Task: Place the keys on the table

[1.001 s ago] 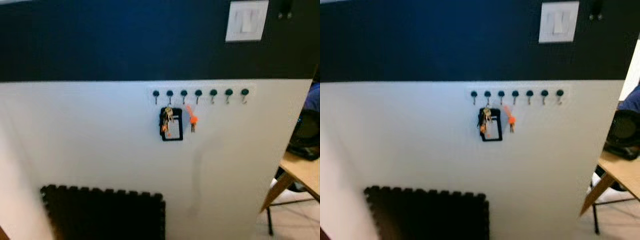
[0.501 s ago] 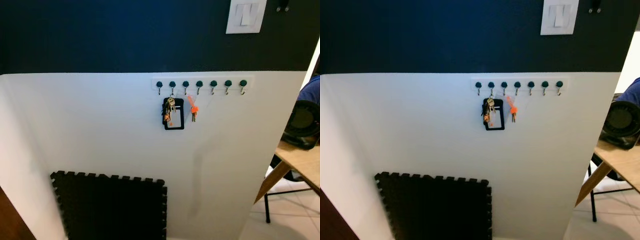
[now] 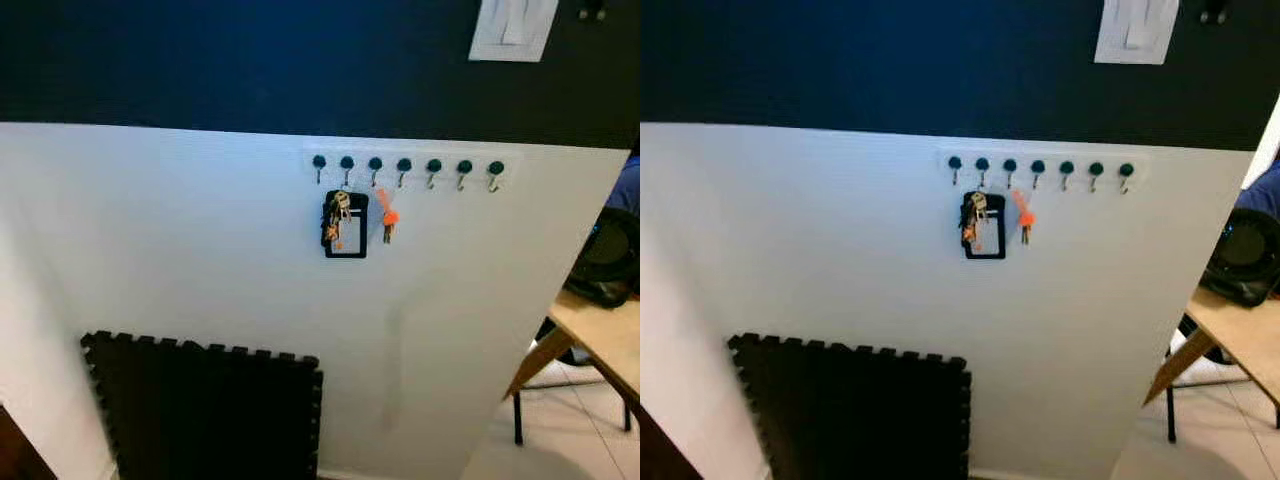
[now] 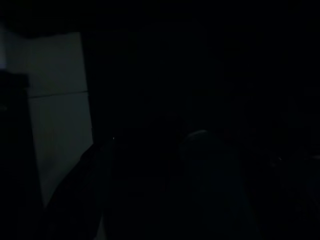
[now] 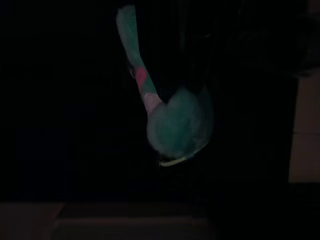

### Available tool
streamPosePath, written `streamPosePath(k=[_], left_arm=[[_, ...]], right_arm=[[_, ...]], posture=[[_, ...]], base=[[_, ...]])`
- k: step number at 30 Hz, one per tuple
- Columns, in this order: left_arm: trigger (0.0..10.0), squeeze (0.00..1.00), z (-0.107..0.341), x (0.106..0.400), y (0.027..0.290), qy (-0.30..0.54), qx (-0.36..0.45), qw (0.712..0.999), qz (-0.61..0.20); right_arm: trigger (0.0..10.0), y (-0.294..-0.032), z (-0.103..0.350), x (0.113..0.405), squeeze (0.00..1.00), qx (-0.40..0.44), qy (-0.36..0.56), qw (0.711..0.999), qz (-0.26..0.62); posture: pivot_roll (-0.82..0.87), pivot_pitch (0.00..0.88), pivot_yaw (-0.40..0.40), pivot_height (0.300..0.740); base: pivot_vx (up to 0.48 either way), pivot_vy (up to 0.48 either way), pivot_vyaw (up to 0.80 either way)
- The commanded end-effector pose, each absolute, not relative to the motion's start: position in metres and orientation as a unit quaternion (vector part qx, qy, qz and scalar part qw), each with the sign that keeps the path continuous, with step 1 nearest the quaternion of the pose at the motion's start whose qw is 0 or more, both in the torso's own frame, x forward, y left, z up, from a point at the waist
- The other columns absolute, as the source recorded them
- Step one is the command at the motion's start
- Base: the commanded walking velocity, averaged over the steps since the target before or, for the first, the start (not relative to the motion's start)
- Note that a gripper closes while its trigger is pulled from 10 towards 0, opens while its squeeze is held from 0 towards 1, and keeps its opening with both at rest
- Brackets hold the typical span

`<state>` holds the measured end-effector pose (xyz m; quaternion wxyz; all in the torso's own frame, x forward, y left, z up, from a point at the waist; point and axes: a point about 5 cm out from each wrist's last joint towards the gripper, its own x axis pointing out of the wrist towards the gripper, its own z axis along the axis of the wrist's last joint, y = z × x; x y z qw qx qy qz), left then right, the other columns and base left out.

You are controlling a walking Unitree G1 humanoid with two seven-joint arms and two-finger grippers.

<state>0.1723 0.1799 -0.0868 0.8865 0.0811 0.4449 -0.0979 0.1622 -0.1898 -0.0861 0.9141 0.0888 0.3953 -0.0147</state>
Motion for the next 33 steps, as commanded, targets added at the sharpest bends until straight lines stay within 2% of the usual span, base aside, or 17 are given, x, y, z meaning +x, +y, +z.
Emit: streamPosePath(k=[1,9,33], left_arm=[[10.0,0.00,-0.0857,0.1740,0.1821,0.441,0.090,0.888,-0.097],[10.0,0.00,-0.0843,0.1757,0.1843,0.434,0.088,0.892,-0.092],[10.0,0.00,-0.0823,0.1789,0.1817,0.418,0.087,0.900,-0.092]], right_arm=[[10.0,-0.1869,-0.0881,0.1584,0.00,0.096,0.401,0.911,-0.013],[10.0,-0.1858,-0.0874,0.1602,0.00,0.089,0.399,0.913,-0.008],[10.0,-0.1845,-0.0867,0.1617,0.00,0.090,0.394,0.915,-0.006]], posture=[[0.05,0.012,0.021,0.740],[0.05,0.013,0.020,0.740],[0.05,0.009,0.026,0.740]], base=[[0.000,0.000,0.00],[0.000,0.000,-0.05],[0.000,0.000,-0.80]])
